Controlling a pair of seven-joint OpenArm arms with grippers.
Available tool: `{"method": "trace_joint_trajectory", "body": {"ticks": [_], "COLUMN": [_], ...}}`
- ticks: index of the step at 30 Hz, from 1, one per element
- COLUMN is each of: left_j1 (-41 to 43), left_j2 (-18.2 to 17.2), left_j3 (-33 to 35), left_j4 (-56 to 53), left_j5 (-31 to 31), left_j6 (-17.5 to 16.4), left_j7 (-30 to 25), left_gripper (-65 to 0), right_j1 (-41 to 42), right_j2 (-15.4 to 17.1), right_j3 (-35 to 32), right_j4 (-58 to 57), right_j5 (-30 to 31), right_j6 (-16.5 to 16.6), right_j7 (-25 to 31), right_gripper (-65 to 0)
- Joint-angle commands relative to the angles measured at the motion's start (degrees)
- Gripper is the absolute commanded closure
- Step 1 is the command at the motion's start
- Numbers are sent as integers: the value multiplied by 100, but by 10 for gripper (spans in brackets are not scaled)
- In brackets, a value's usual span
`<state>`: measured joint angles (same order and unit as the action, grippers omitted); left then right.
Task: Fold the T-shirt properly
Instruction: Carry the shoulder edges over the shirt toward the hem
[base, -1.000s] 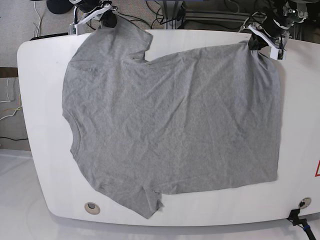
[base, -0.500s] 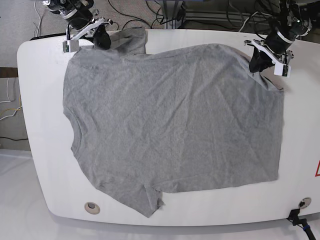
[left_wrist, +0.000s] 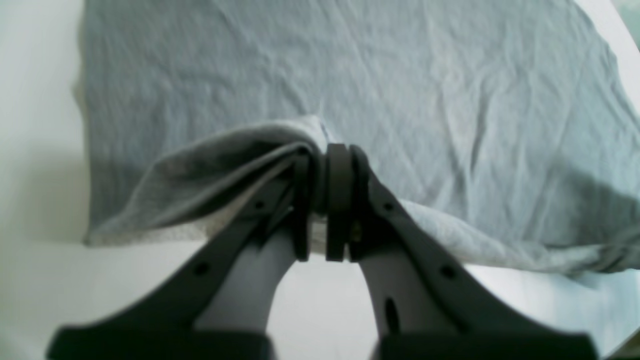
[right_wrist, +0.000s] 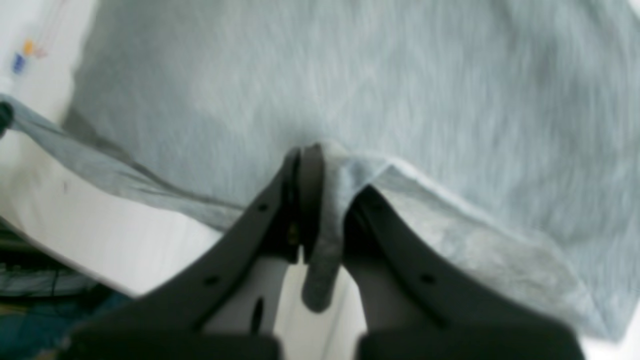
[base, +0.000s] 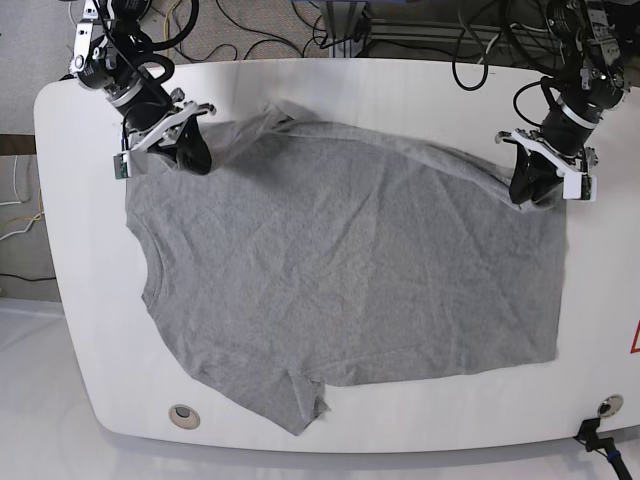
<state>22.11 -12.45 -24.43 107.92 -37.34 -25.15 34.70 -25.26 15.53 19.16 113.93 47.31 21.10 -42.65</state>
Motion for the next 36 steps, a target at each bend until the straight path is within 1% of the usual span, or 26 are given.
{"method": "trace_joint_trajectory", "body": {"ticks": [1,8,13,15,18,20,24,30,34,36], "left_j1": [-140,-510,-659,-721,-870,-897,-1081,-1310,-1424,-1442], "left_j2": [-61,-61,-61,-70,-78,-78,-78,-78,-87,-87], "left_j3": [-41,-41,-41,-50,-50,-50,-50,-419,-445,-410], "left_j4": [96,87,87,70,-9,-80,-247,-704,-889,-933], "left_j5": [-94,-77,-59,-50,-33,178,301,301,319,495], "left_j6": [-30,-13,-4,-4,5,5,5,5,5,5], "left_j7": [-142,-134,-151,-151,-151,-151,-151,-142,-134,-134], "left_gripper": [0,0,0,0,0,0,0,0,0,0], "right_j1": [104,570,939,1150,1440,1642,2020,2653,3031,3137], "right_j2": [78,78,78,87,210,227,227,236,280,271], "right_j3": [40,40,31,-153,-434,-575,-619,-848,-1155,-1243], "right_j4": [58,-48,-417,-672,-989,-1182,-1569,-2114,-2334,-2430], "right_j5": [82,82,73,73,73,73,73,65,-322,-401], "right_j6": [48,48,48,48,48,48,48,48,48,48], "right_j7": [6,-3,-29,-29,-29,-29,-29,-29,-20,-20], "right_gripper": [0,0,0,0,0,0,0,0,0,0]}}
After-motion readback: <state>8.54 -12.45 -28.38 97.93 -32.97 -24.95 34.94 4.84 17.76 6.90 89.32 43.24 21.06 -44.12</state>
